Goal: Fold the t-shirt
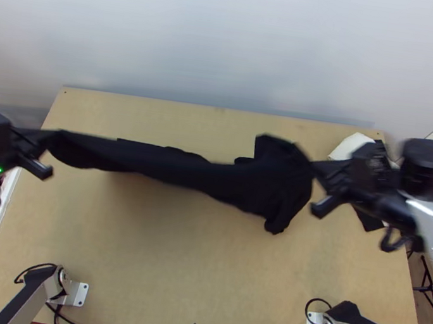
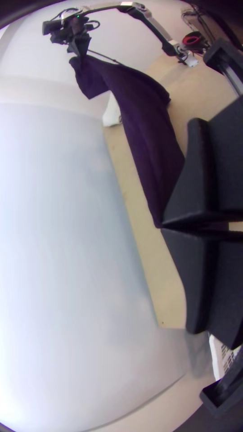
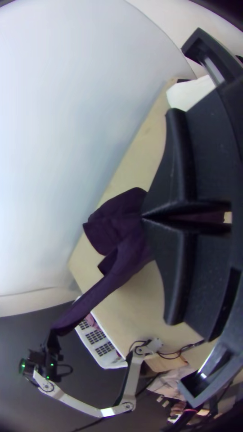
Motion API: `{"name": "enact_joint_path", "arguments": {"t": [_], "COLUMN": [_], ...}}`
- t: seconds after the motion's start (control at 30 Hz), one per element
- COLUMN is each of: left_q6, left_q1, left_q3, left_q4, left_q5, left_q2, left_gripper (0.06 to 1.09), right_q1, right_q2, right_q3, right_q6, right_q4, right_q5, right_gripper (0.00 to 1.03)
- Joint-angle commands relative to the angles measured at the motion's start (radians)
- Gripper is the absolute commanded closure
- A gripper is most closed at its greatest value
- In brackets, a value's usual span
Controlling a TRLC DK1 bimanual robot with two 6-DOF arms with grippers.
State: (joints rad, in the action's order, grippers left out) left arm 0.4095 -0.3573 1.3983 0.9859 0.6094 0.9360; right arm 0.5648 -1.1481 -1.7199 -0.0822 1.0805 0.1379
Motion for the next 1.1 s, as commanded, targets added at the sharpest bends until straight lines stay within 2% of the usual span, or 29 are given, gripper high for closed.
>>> {"name": "enact_joint_path", "arguments": {"t": [0.0, 0.17, 0.5, 0.6, 0.73, 0.83, 1.0, 1.07], "left_q6": [-0.06, -0.175, -0.238, -0.258, -0.296, -0.316, -0.374, -0.426], "left_q1": [-0.146, -0.147, 0.106, 0.169, 0.247, 0.279, 0.299, 0.297], "left_q3": [0.107, 0.2, 0.51, 0.62, 0.699, 0.743, 0.851, 0.869], "left_q4": [-0.078, -0.095, -0.003, 0.01, 0.013, 0.01, 0.008, -0.038], "left_q5": [0.007, 0.02, 0.024, 0.024, 0.038, 0.044, 0.095, 0.098], "left_q2": [0.04, 0.07, 0.096, 0.122, 0.149, 0.158, 0.141, 0.118], "left_gripper": [1.04, 1.04, 1.04, 1.04, 1.04, 1.04, 1.04, 1.04], "right_q1": [-0.137, -0.154, -0.158, -0.129, 0.003, 0.014, 0.046, 0.046], "right_q2": [0.036, 0.031, -0.081, -0.071, -0.053, -0.042, -0.012, 0.011], "right_q3": [-0.176, -0.265, -0.607, -0.607, -0.537, -0.524, -0.561, -0.578], "right_q6": [0.016, 0.048, 0.041, 0.044, 0.091, 0.098, 0.119, 0.119], "right_q4": [0.016, 0.015, -0.008, -0.047, -0.076, -0.077, -0.09, -0.111], "right_q5": [-0.001, -0.001, 0.0, 0.008, 0.012, 0.069, 0.072, 0.071], "right_gripper": [1.0, 1.0, 1.0, 1.0, 1.0, 1.0, 1.0, 1.0]}}
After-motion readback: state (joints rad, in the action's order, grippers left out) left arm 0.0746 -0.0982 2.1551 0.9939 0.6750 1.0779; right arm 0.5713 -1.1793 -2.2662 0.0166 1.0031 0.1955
